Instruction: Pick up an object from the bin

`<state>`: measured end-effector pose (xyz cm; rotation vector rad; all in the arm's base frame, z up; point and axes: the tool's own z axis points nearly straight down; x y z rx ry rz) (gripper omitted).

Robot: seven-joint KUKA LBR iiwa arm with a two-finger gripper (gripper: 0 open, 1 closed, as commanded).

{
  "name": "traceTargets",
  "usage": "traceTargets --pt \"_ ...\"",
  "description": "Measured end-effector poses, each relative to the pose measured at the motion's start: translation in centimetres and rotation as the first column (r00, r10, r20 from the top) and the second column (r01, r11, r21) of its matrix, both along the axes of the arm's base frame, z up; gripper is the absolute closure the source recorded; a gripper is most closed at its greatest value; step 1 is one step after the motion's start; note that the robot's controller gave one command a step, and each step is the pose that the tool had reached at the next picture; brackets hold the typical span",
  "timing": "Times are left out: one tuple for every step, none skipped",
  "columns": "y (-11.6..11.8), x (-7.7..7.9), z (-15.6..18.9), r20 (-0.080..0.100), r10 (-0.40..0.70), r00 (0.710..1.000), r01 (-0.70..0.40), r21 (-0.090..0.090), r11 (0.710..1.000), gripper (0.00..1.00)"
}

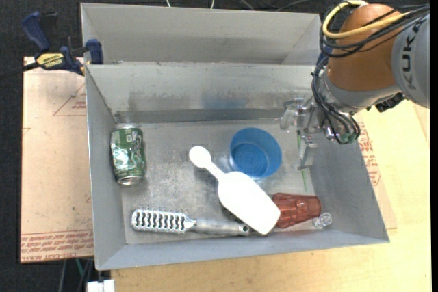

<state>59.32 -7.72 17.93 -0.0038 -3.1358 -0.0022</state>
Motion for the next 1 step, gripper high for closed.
traceTargets --pt "0.02 0.18 0.43 0.008 0.002 1.000 -0.002 -0.001 1.000 0.00"
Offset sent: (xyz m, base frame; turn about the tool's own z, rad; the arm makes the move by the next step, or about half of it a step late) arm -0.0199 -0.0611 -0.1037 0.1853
